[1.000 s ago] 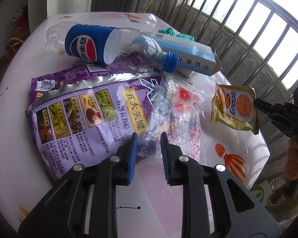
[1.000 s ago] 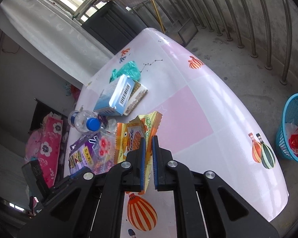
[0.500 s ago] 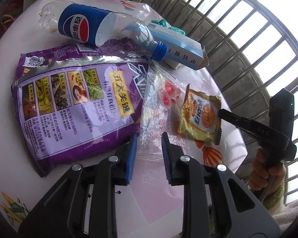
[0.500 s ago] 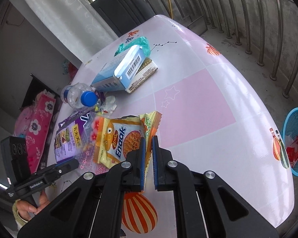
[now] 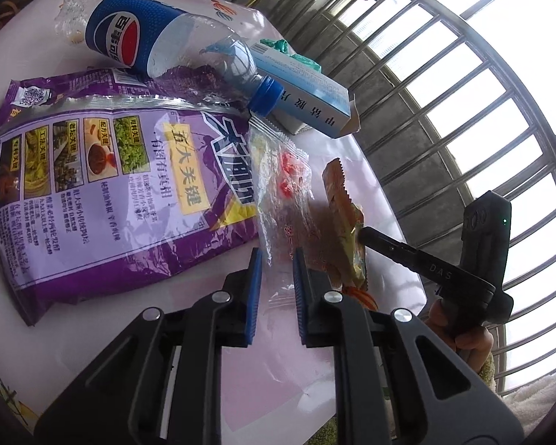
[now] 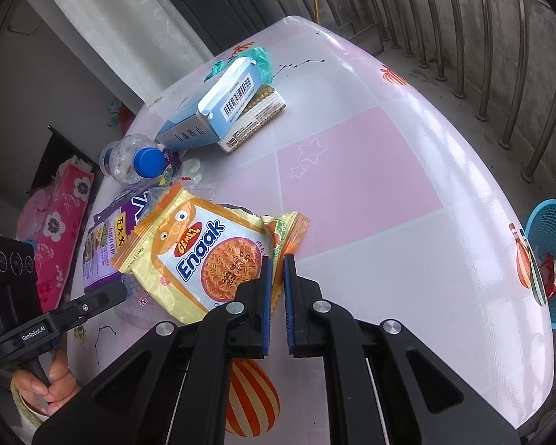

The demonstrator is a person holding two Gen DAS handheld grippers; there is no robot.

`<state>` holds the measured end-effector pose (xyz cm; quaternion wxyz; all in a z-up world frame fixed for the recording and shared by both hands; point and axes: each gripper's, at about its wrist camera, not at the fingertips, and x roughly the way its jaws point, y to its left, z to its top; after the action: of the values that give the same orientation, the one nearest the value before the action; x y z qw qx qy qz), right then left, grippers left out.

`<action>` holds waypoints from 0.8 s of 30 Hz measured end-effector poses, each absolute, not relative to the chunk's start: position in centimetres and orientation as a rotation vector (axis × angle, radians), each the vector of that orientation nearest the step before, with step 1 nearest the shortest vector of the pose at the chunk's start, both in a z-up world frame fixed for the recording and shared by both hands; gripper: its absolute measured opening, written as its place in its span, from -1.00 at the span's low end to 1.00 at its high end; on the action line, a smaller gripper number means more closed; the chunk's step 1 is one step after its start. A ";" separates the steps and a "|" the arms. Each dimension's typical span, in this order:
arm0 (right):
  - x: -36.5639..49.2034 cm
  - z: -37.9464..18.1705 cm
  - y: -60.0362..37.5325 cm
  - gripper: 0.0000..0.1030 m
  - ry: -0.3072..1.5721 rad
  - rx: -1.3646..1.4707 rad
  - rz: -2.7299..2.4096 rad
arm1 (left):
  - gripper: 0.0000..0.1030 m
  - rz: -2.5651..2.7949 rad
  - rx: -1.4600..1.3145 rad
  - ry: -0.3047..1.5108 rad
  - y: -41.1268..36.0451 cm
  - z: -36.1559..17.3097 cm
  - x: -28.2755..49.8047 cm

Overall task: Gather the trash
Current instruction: 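Lift the yellow Enaak packet with the right tool while the left tool grasps the clear candy bag, then carry the Enaak packet and the clear candy bag over the blue basket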

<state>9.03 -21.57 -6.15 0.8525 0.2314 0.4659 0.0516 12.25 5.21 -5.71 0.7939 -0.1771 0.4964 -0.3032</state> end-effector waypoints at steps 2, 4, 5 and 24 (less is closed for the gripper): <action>9.0 -6.1 -21.5 -0.87 0.980 0.481 0.108 | -0.74 -0.649 -0.389 1.071 4.9 -6.0 12.4; 9.1 -6.2 -21.4 -0.87 0.980 0.480 0.108 | -0.74 -0.653 -0.398 1.077 4.5 -6.2 12.5; 9.1 -6.2 -21.4 -0.87 0.980 0.480 0.109 | -0.74 -0.655 -0.401 1.079 4.5 -6.4 12.5; 8.6 -5.4 -23.1 -0.87 0.949 0.528 0.093 | -0.98 -0.651 -0.296 1.013 3.8 -5.1 11.8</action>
<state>8.61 -23.06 -5.40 0.8551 0.2513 0.4514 0.0441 11.78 3.79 -5.10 0.8138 -0.1386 0.4747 -0.3051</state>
